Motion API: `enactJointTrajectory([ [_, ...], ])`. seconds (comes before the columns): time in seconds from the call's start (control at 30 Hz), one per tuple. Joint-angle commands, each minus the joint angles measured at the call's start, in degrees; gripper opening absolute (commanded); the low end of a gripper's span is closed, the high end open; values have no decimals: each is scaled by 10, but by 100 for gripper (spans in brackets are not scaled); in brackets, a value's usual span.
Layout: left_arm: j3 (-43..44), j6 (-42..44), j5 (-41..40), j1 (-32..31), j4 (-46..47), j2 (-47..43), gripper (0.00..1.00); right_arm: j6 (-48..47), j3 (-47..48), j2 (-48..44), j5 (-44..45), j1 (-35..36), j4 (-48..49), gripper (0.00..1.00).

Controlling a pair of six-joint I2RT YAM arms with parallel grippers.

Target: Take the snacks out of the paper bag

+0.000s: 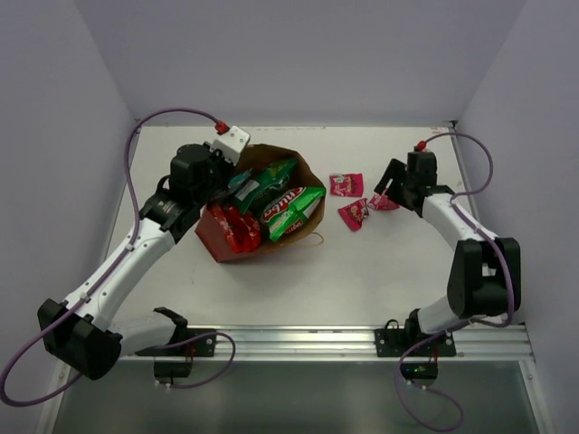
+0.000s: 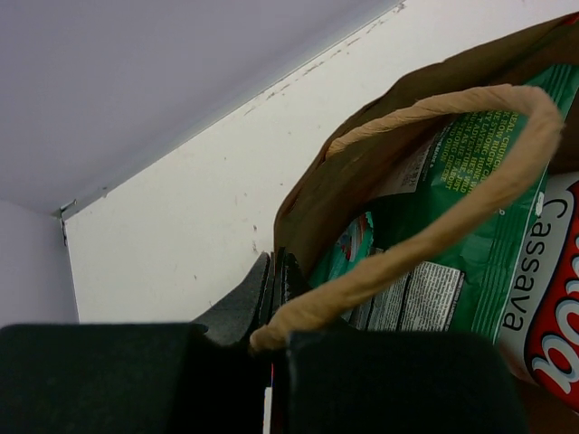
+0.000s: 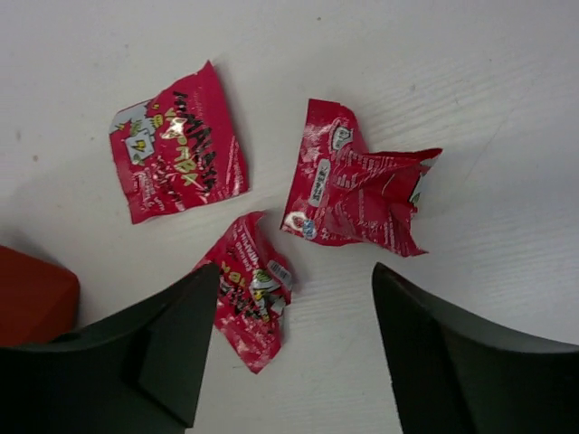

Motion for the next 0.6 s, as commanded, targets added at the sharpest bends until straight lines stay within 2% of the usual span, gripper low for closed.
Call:
enactJointTrajectory([
  [0.0,23,31,50,-2,95,-10,0,-2,-4,-116,-1,30,2,75],
  [0.07,22,29,62,-2,89,-20,0,-24,-1,-158,-4,54,-2,81],
  [0.13,18,21,75,-2,82,-34,0,-39,5,-214,-33,103,4,81],
  [0.27,9,2,93,-2,63,-56,0,-75,30,-262,-50,218,22,80],
  [0.37,1,-13,94,-2,54,-69,0,-81,62,-249,-85,329,36,79],
  [0.43,-3,-23,94,-1,51,-75,0,-91,85,-230,-98,373,45,79],
  [0.57,-6,-42,92,-2,47,-77,0,-132,128,-147,-92,483,52,76],
])
